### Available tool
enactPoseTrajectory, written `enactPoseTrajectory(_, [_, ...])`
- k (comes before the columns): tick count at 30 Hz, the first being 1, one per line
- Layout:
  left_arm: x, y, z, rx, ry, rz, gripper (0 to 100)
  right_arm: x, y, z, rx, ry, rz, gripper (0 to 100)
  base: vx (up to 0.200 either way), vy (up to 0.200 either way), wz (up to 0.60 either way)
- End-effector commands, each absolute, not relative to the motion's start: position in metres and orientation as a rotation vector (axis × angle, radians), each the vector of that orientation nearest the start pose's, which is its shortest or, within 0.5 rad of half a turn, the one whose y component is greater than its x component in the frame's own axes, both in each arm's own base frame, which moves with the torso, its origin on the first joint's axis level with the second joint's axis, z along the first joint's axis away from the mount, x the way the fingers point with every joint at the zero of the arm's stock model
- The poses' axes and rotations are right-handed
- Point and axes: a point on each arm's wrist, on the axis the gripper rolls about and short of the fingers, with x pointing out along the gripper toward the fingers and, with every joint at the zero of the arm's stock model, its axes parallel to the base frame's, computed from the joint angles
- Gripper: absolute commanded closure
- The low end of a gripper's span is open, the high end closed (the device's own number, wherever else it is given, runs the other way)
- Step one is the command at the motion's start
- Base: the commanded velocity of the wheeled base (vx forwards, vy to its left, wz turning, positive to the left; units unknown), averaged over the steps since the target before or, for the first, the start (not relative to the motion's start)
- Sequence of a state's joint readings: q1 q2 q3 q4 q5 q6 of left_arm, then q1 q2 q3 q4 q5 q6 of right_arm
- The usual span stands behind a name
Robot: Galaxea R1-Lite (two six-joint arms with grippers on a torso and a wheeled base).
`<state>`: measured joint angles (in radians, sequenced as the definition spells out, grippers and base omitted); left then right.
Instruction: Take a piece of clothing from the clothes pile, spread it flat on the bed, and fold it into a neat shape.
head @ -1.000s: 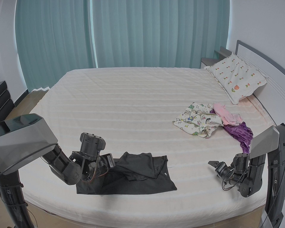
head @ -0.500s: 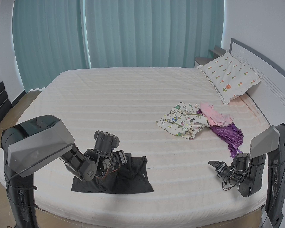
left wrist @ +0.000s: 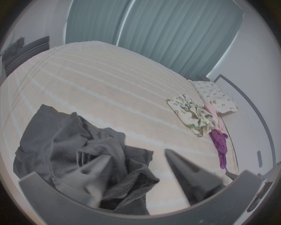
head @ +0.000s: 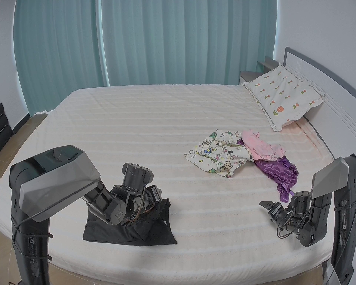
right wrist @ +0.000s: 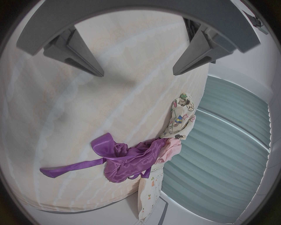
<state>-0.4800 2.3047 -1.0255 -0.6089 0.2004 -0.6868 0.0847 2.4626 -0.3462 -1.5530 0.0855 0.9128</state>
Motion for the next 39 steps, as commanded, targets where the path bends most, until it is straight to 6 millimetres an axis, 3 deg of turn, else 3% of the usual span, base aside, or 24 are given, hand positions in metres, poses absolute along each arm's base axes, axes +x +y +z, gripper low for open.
enactPoseTrajectory(1, [0.36, -0.185, 0.014, -0.45, 0.693, -0.046, 0, 0.293, 0.027, -0.054, 0.887, 0.589, -0.098, 0, 0.0, 0.0, 0.0])
enactPoseTrajectory(5, [0.361, -0.185, 0.017, -0.492, 0.683, -0.041, 0, 0.293, 0.027, -0.054, 0.887, 0.589, -0.098, 0, 0.0, 0.0, 0.0])
enactPoseTrajectory(11, [0.342, -0.18, 0.075, -0.73, 0.685, -0.187, 0, 0.293, 0.027, -0.054, 0.887, 0.591, -0.099, 0, 0.0, 0.0, 0.0])
enactPoseTrajectory(15, [0.335, -0.176, 0.091, -0.768, 0.684, -0.238, 0, 0.293, 0.027, -0.055, 0.887, 0.592, -0.099, 0, 0.0, 0.0, 0.0])
enactPoseTrajectory(26, [0.312, -0.157, 0.087, -0.77, 0.737, -0.212, 0, 0.292, 0.027, -0.055, 0.885, 0.595, -0.1, 0, 0.0, 0.0, 0.0])
enactPoseTrajectory(30, [0.299, -0.137, 0.086, -0.781, 0.767, -0.186, 0, 0.291, 0.027, -0.054, 0.884, 0.596, -0.103, 0, 0.0, 0.0, 0.0])
enactPoseTrajectory(34, [0.271, -0.106, 0.059, -0.8, 0.897, -0.098, 0, 0.291, 0.027, -0.054, 0.887, 0.593, -0.1, 0, 0.0, 0.0, 0.0])
enactPoseTrajectory(39, [0.256, -0.094, 0.044, -0.876, 0.914, -0.044, 0, 0.291, 0.026, -0.053, 0.886, 0.593, -0.101, 0, 0.0, 0.0, 0.0])
